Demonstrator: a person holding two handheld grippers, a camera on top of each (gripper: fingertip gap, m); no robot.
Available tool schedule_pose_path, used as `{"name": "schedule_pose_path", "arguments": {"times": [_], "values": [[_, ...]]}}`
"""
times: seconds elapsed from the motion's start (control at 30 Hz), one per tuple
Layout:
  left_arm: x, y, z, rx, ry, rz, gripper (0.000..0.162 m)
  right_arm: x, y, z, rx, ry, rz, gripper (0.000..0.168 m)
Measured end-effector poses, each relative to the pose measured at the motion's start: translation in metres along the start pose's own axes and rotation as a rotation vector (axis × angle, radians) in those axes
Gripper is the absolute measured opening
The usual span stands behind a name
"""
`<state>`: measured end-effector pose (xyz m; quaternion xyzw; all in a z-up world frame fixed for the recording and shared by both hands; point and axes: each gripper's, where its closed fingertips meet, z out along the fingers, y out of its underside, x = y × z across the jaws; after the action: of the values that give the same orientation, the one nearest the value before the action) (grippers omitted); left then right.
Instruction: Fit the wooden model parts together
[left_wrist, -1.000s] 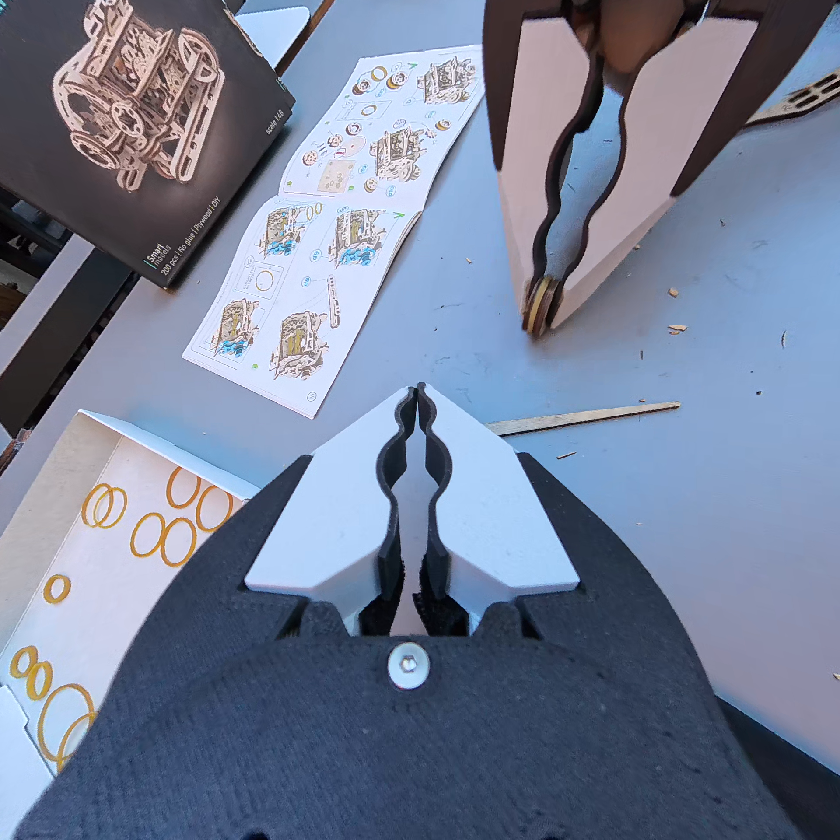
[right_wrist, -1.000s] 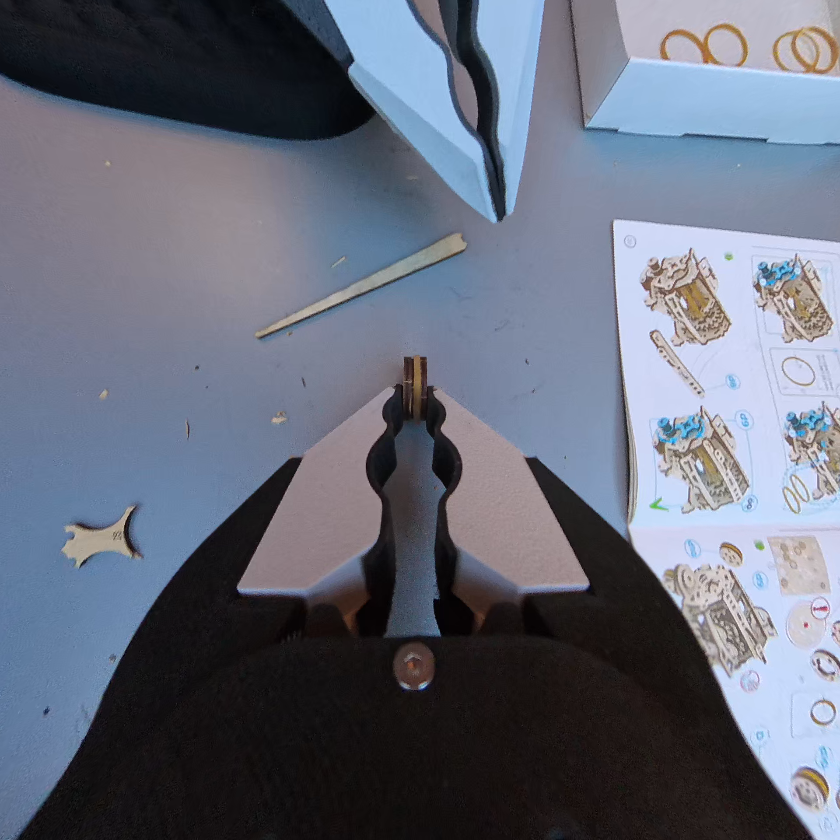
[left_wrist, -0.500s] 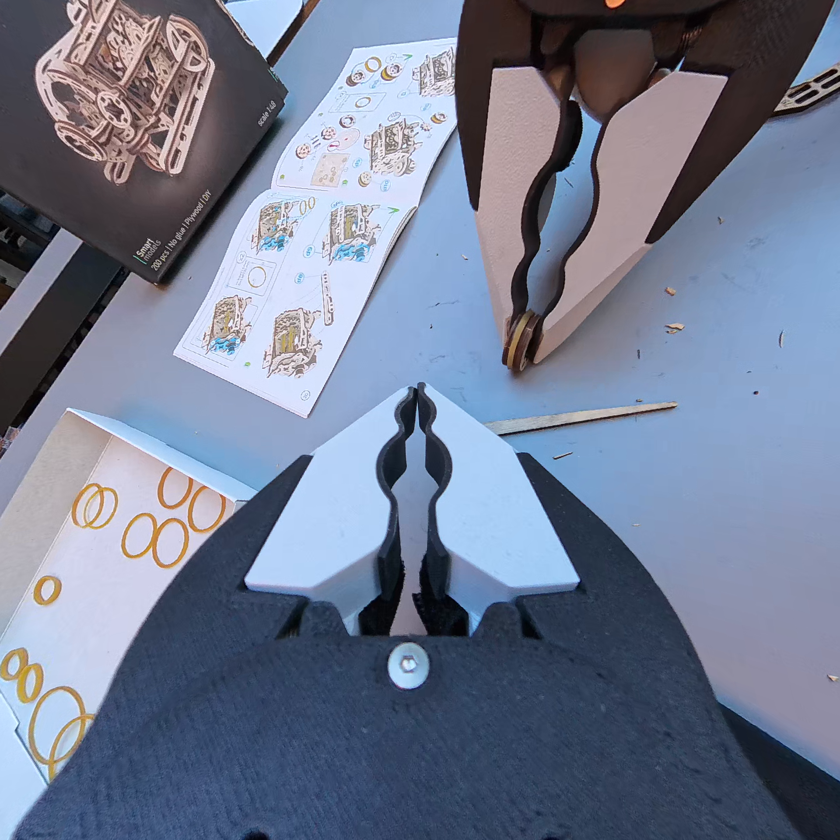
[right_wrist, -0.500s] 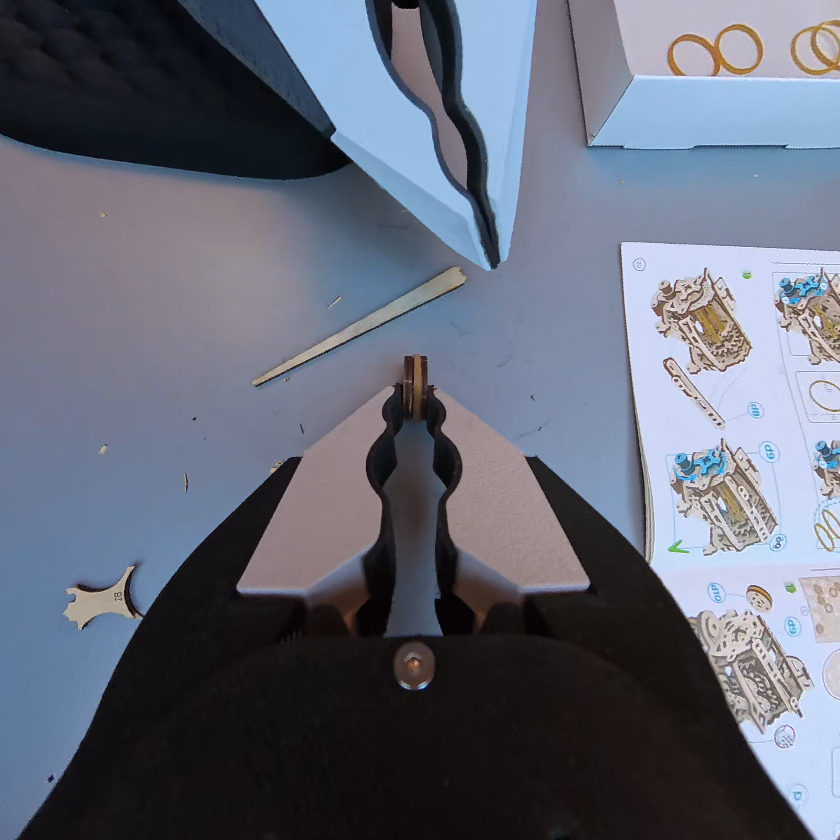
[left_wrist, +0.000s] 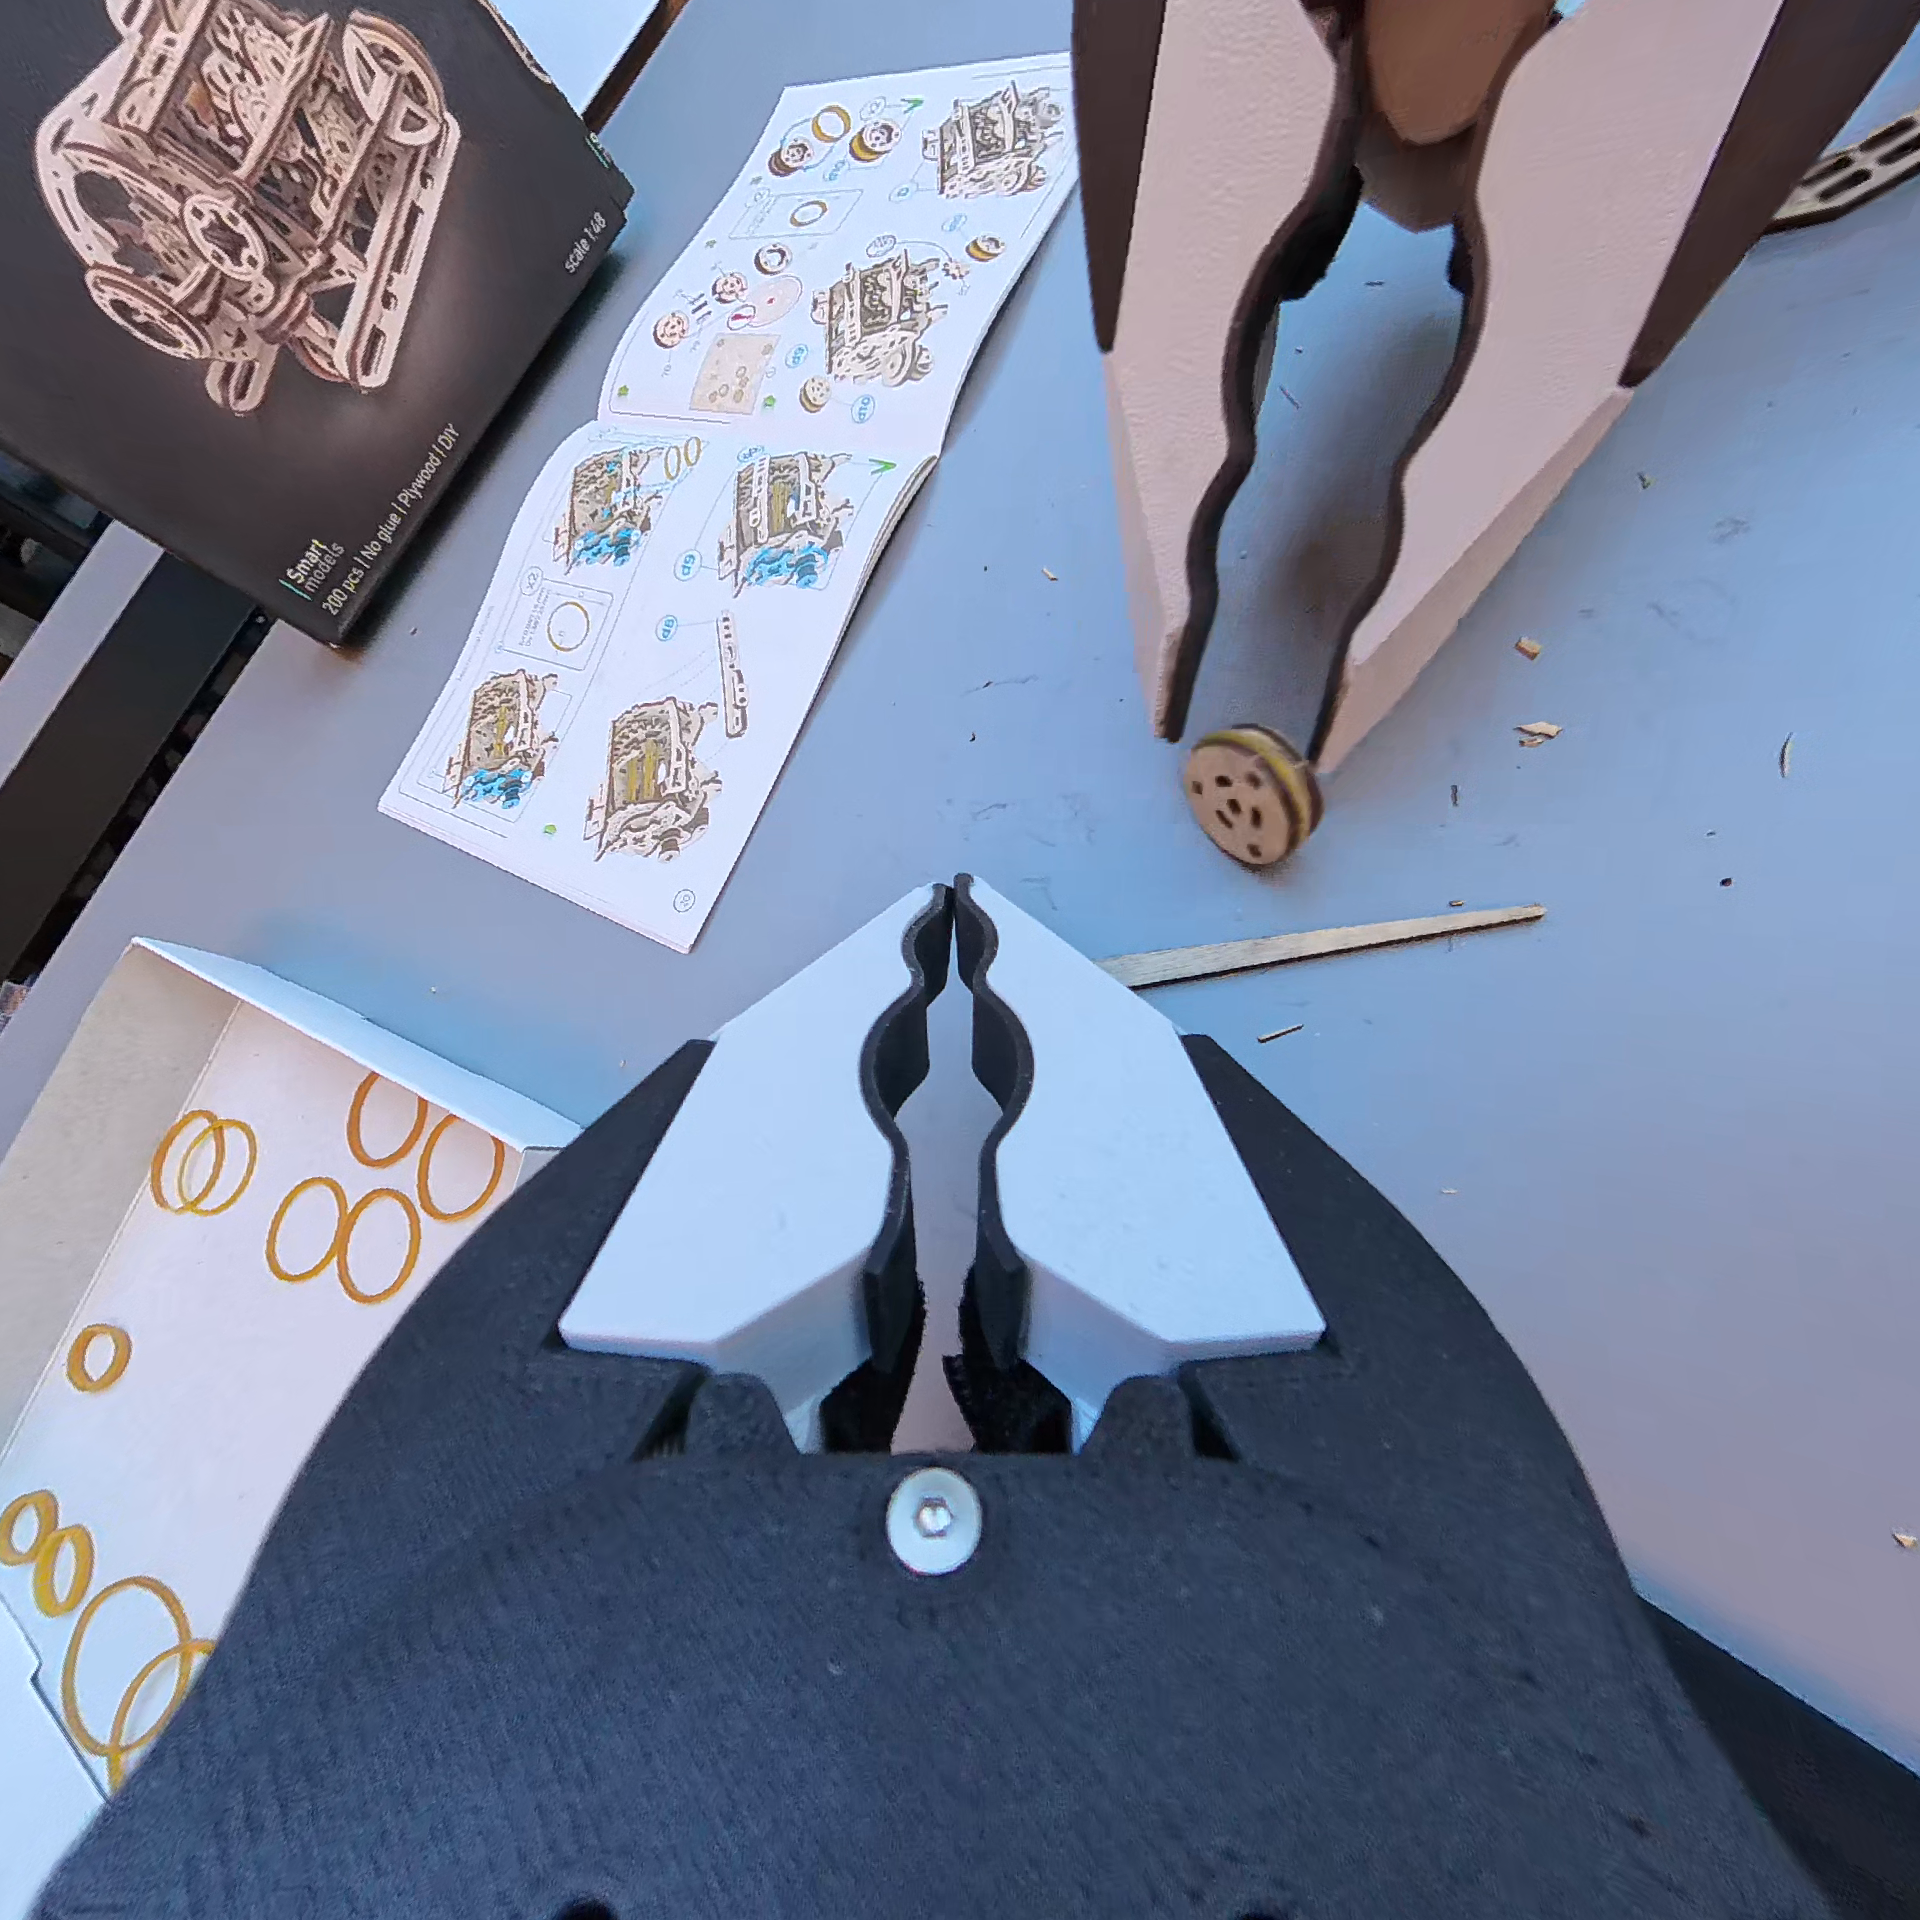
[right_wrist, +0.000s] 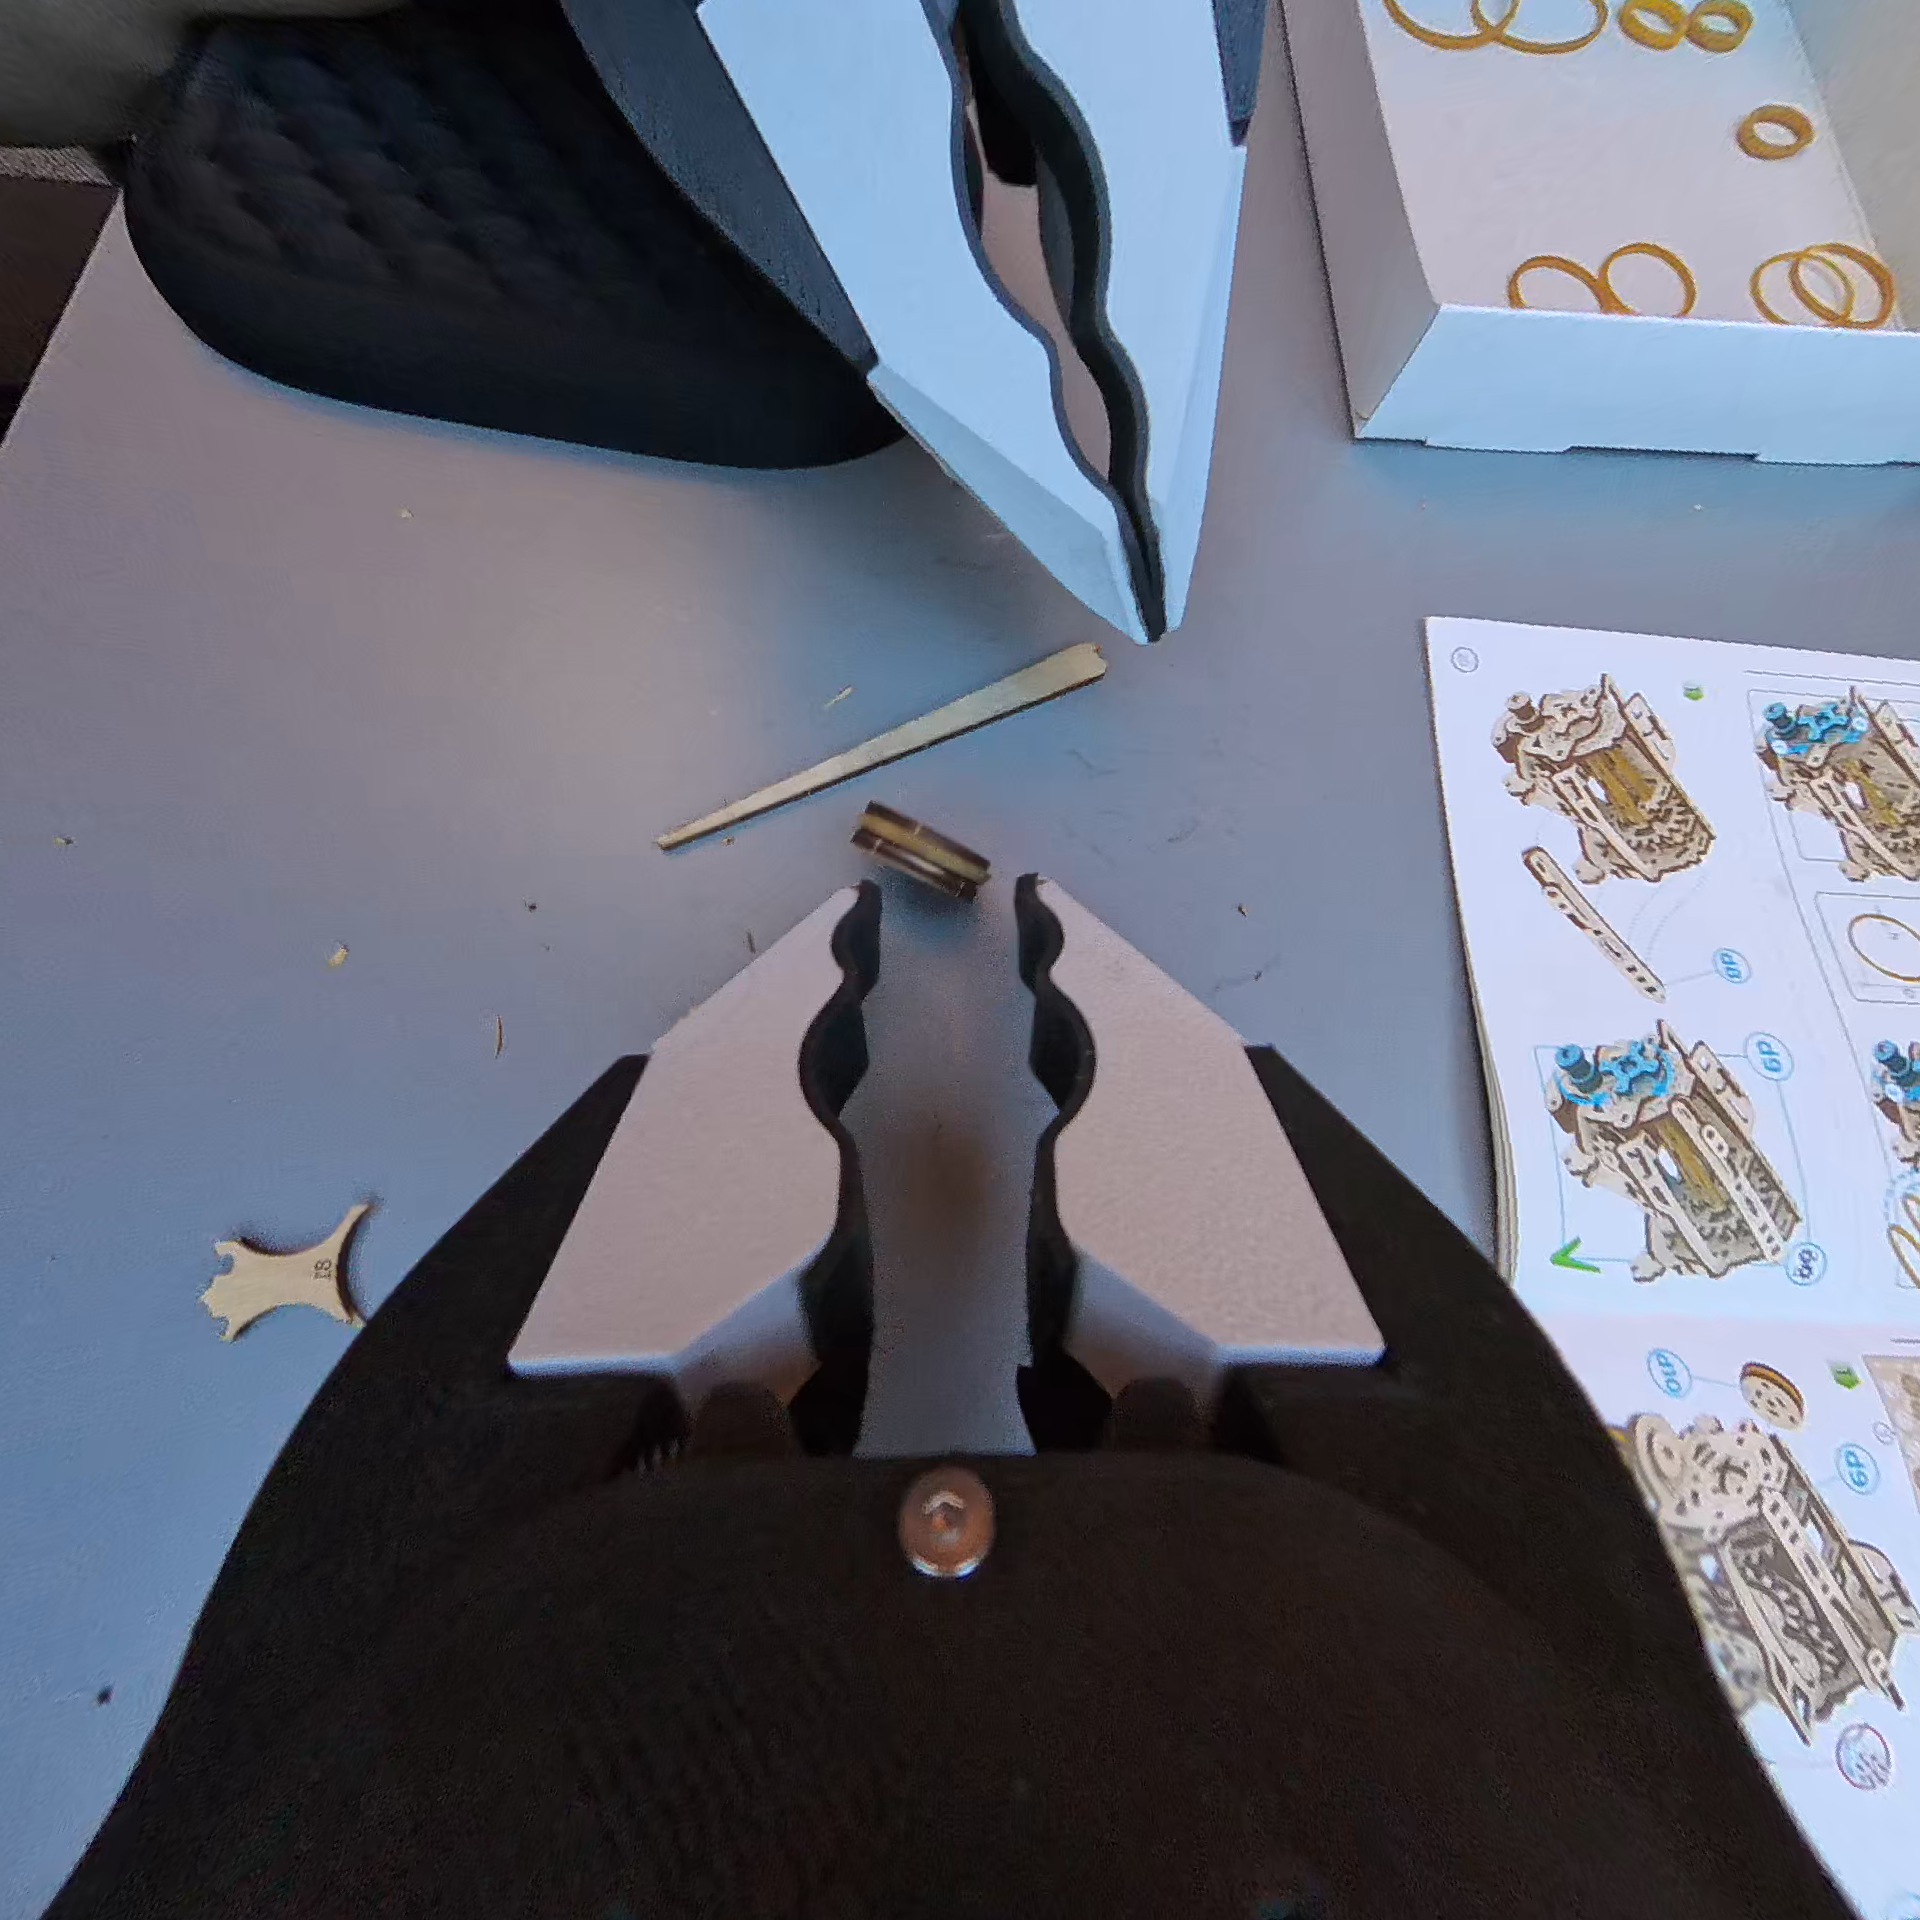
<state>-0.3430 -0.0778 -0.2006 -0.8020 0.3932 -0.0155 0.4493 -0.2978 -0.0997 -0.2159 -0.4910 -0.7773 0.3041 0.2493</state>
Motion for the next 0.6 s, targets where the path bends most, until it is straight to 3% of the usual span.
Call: {"name": "schedule_pose_path", "arguments": {"times": [0.03,0.1,0.17,0.27,0.6], "values": [[0.0,0.0,0.0,-0.001,0.0,0.0,0.0,-0.001,-0.002,0.002,0.002,0.0,-0.006,0.028],[0.0,0.0,0.0,0.001,0.0,-0.001,0.0,0.0,-0.004,0.007,0.001,0.018,-0.052,0.027],[0.0,-0.001,-0.001,0.002,0.0,0.0,0.0,-0.006,-0.005,0.011,-0.001,-0.001,-0.132,0.017],[0.0,-0.001,-0.001,0.001,-0.001,0.004,0.0,-0.012,-0.01,0.015,0.013,-0.005,-0.201,0.024],[0.001,0.0,0.0,-0.007,0.0,0.01,0.0,-0.019,-0.014,0.017,0.062,-0.092,-0.134,0.007]]}}
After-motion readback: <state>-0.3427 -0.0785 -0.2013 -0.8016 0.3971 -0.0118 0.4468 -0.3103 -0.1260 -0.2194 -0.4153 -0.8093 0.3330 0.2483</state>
